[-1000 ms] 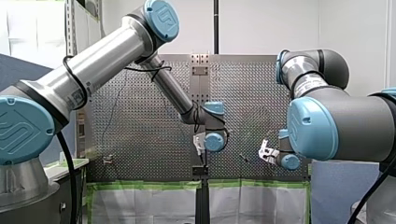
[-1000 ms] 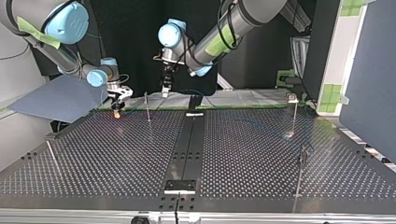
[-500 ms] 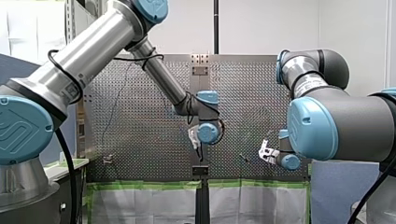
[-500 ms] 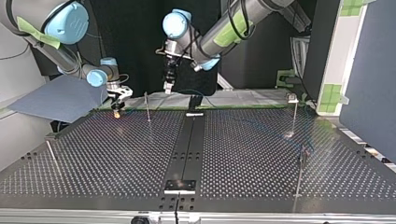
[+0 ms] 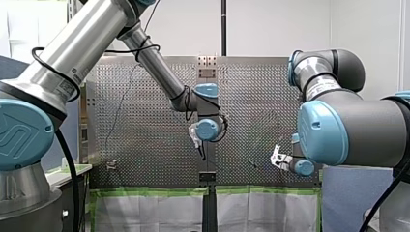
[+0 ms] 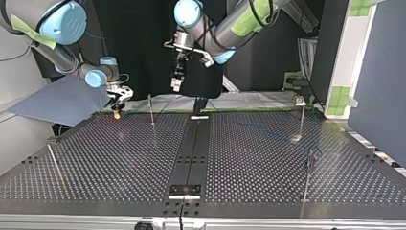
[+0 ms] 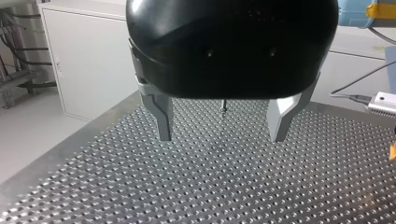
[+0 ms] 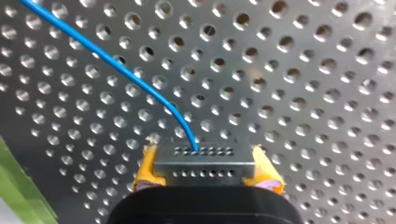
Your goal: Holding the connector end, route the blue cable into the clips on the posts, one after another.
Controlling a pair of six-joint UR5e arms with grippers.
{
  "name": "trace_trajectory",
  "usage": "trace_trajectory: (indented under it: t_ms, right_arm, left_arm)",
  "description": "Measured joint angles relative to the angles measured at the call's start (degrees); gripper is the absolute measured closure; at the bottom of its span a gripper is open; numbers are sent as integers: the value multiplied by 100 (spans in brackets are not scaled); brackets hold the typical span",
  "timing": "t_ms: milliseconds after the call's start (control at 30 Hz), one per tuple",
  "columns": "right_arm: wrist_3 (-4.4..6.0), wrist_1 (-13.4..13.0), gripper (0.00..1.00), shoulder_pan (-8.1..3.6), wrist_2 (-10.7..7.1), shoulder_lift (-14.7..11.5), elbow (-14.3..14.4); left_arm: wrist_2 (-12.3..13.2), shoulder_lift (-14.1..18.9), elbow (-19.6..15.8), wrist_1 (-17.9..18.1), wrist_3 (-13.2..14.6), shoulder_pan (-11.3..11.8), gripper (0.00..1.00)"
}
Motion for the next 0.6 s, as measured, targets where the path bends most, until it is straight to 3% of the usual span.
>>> trace_trajectory:
  t_ms: [367, 600]
  right_arm:
    - [-16, -62, 100, -92, 47, -555, 493]
    - [-17, -78, 100, -106, 83, -912, 611]
  left_arm:
    - [-2, 548, -549, 16, 13, -5, 0]
    - [5, 914, -914, 31, 39, -3, 0]
